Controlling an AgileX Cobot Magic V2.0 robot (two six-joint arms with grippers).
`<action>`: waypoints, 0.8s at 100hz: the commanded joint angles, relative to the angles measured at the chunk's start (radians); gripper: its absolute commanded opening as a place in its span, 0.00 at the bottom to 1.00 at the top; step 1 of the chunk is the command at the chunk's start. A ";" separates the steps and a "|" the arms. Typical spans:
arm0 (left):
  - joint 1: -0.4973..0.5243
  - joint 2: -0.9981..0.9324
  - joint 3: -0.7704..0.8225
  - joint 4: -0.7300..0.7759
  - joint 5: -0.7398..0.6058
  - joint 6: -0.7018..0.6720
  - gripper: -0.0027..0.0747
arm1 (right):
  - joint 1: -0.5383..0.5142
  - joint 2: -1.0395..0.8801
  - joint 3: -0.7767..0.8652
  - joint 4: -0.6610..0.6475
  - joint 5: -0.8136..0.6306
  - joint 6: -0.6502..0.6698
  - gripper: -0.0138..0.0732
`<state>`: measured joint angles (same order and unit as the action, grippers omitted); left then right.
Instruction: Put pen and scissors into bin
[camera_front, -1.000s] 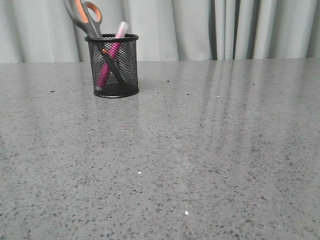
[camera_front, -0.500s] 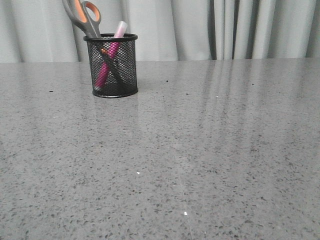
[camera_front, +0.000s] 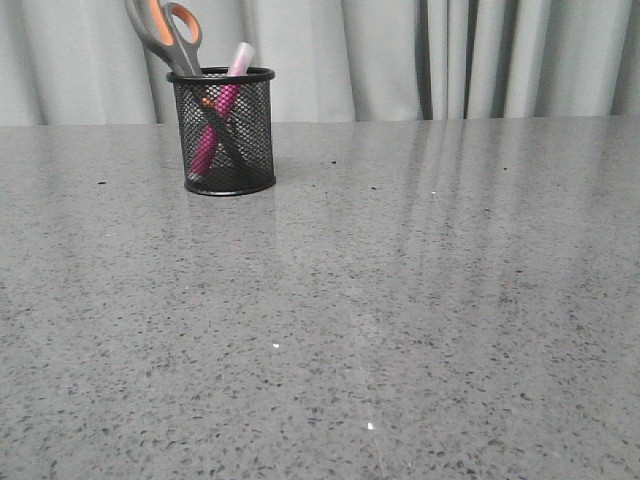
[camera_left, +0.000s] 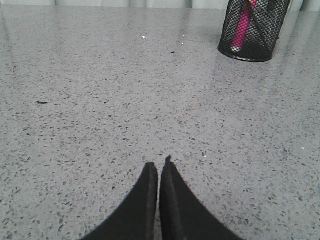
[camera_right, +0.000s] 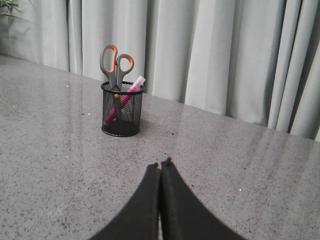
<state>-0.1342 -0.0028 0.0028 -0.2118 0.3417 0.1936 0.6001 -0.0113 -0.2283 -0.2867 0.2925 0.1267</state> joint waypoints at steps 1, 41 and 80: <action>0.002 -0.034 0.042 -0.016 -0.041 -0.010 0.01 | -0.004 0.008 0.001 -0.016 -0.067 -0.003 0.08; 0.002 -0.034 0.042 -0.016 -0.039 -0.010 0.01 | -0.402 0.008 0.255 0.212 -0.171 -0.003 0.08; 0.002 -0.034 0.042 -0.016 -0.039 -0.010 0.01 | -0.498 -0.004 0.252 0.213 -0.002 -0.003 0.08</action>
<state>-0.1342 -0.0028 0.0028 -0.2140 0.3433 0.1922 0.1097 -0.0113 0.0105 -0.0727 0.3257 0.1267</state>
